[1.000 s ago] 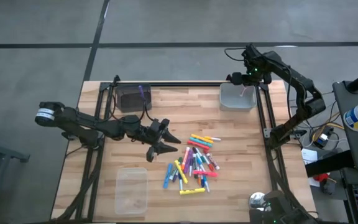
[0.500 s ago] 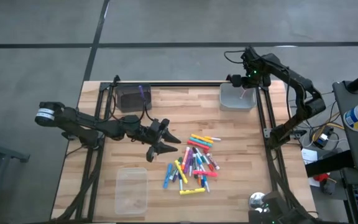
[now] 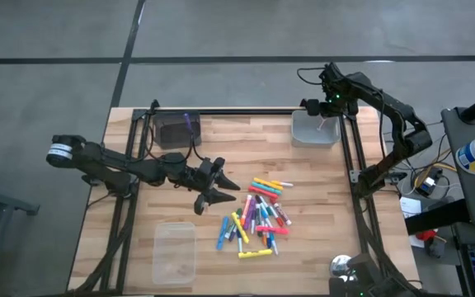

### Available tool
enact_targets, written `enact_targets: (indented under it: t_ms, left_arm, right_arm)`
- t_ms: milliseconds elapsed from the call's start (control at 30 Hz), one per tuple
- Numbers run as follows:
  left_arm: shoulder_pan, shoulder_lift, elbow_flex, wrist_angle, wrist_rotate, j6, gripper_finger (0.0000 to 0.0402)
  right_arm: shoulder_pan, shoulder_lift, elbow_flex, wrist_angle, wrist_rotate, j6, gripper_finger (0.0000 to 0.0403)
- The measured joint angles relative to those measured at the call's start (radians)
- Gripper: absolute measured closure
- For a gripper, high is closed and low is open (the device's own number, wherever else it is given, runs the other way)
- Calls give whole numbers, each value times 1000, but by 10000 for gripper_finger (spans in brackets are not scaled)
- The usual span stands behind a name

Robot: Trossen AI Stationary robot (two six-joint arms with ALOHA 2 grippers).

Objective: Pick & Place Markers
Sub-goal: Put the pink marker pen into the gray bin

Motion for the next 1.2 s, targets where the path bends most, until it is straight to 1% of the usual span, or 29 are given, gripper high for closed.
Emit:
enact_targets:
  t_ms: [333,600,933,1200]
  left_arm:
    - [0,0,0,1,2,0,232]
    - [0,0,0,2,2,0,232]
    - [0,0,0,2,3,-2,232]
    - [-2,0,0,1,3,-4,232]
  right_arm:
    - [0,0,-3,2,1,10,334]
    - [0,0,-3,1,1,10,311]
    - [0,0,-5,-1,1,3,314]
    - [0,0,-5,-1,1,2,297]
